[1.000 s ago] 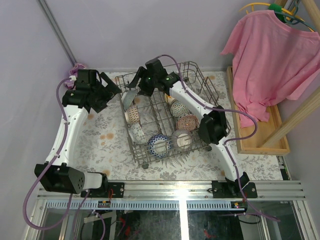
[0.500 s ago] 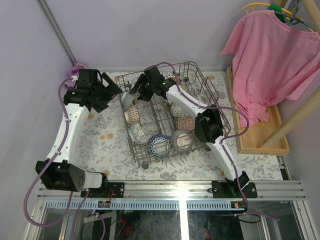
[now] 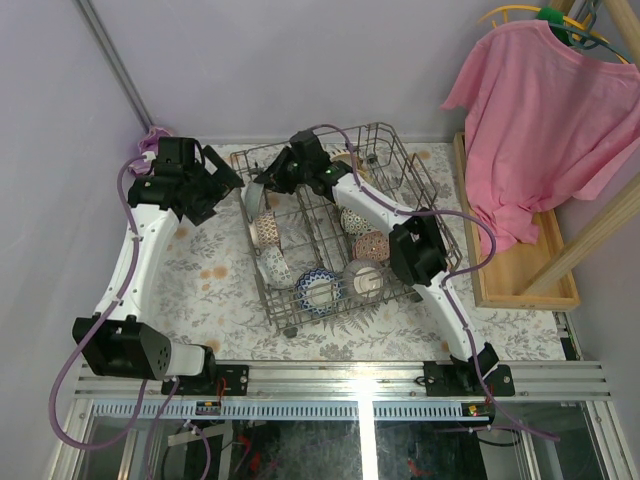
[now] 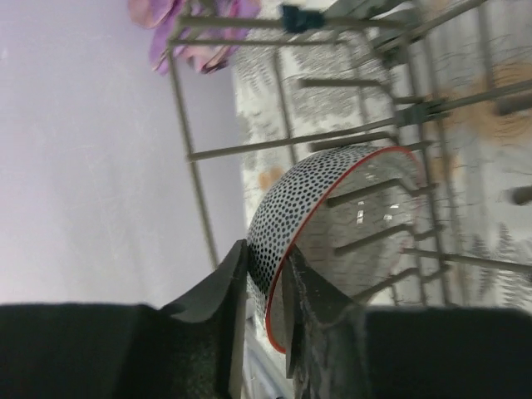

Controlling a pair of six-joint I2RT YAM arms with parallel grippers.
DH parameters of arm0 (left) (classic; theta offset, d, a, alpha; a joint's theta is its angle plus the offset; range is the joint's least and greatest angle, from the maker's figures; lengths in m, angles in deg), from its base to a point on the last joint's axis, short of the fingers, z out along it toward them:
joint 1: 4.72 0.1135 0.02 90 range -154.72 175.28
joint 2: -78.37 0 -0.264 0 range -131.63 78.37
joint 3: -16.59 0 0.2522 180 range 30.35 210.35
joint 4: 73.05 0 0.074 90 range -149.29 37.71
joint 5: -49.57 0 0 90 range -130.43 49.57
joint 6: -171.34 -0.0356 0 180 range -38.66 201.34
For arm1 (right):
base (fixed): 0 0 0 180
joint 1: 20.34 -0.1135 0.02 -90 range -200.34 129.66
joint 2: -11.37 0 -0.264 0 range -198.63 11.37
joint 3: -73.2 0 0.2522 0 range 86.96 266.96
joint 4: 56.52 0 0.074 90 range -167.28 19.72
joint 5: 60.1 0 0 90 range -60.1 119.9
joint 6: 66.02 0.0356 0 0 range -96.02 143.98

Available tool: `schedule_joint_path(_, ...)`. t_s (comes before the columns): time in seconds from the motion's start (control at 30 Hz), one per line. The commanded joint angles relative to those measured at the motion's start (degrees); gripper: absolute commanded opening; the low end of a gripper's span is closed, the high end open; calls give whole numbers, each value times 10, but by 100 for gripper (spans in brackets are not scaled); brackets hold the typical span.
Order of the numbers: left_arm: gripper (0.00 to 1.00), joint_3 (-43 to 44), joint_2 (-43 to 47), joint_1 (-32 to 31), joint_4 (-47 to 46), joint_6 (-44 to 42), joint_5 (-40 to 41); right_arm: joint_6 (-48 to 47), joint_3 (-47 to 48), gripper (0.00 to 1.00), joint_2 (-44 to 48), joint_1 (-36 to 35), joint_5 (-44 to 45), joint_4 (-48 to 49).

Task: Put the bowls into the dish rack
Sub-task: Pick up the bowl from the dish rack.

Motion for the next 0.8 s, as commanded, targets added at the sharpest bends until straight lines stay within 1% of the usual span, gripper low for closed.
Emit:
schedule_joint_path(0.0,99,13,-6,7,-11,-12,-12,-7,-14,10,20,-7,-36,68)
schedule_joint_path(0.03,99,11,-6,7,-12,-11,-13,-10,-16,4,21,-6,-42,72)
schedule_joint_path(0.07,99,10,-7,7,-12,-11,-13,-11,-20,1,24,-4,-49,82)
schedule_joint_path(0.1,99,10,-7,7,-14,-10,-11,-12,-28,0,28,-2,-57,95)
schedule_joint_path(0.2,99,10,-6,7,-13,-12,-9,-6,-52,0,41,6,-81,142)
schedule_joint_path(0.3,99,9,-4,8,-13,-11,-8,0,-53,0,40,14,-112,177)
schedule_joint_path(0.53,99,13,-4,8,-8,-14,-1,23,-40,0,12,28,-188,250)
schedule_joint_path(0.63,98,15,-2,8,-3,-14,0,51,-46,0,1,33,-218,300)
schedule_joint_path(0.7,98,16,-1,8,-1,-15,2,51,-36,0,-12,36,-234,306)
schedule_joint_path(0.77,98,17,1,7,2,-16,2,37,-13,0,-26,37,-252,287)
